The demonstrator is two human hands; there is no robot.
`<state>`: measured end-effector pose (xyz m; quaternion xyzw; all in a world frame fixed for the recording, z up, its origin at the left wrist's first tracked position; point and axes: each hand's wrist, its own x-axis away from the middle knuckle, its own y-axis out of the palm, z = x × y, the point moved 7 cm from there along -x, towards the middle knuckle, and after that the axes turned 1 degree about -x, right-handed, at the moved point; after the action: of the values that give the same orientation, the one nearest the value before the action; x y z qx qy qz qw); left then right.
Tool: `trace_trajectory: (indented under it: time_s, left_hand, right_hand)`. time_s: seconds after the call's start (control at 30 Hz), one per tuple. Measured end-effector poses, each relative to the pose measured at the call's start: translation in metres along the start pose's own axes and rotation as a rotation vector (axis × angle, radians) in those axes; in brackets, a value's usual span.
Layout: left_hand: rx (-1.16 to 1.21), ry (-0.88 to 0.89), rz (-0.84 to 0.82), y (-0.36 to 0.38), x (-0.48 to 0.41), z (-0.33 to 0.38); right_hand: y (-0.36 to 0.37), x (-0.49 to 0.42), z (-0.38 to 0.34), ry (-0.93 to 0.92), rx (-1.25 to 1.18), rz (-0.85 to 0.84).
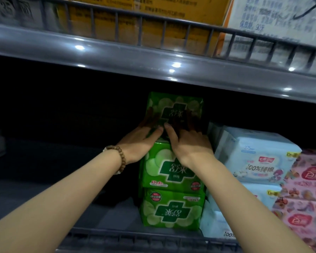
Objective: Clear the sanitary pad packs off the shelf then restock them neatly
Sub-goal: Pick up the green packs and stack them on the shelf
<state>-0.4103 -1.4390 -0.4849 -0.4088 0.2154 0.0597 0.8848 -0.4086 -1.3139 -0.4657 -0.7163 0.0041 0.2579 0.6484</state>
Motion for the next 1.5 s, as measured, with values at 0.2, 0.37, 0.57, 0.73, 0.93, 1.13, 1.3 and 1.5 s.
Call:
trace_trajectory:
  time_s: [0.2,0.37,0.57,0.73,0.93,1.13,1.3,1.5]
  left_hand:
    - [-0.016,-0.041,0.043,-0.007,0.031,-0.005]
    - [0.064,0.071,0.176,-0.014,0.127,0.003]
    - [0.033,-0.143,0.048,0.044,0.266,-0.049]
    - [0.043,-0.463,-0.322,0.130,0.376,-0.112]
    - [0.126,-0.828,-0.518,0.196,0.462,-0.176]
    - [0.442,-1.238,-0.504,0.254,0.511,-0.228]
    - [0.565,-1.426,-0.391,0.340,0.557,-0.318]
    - [0.464,-1.580,-0.338,0.324,0.530,-0.302]
  right_hand:
    - [-0.007,0.032,-0.005,-0.018,-0.079,0.183]
    - [-0.004,0.118,-0.030,-0.183,-0.389,0.231]
    - [0.101,0.238,-0.039,-0.088,-0.463,-0.101]
    - [0.231,0.324,-0.048,0.125,-0.643,-0.469]
    - [0.329,0.397,-0.073,0.481,-0.873,-0.895]
    - [0.399,0.442,-0.072,0.703,-0.921,-1.039]
    - [0.478,0.464,-0.059,0.952,-0.969,-1.027]
    - [0.582,0.494,-0.058,1.126,-1.088,-1.000]
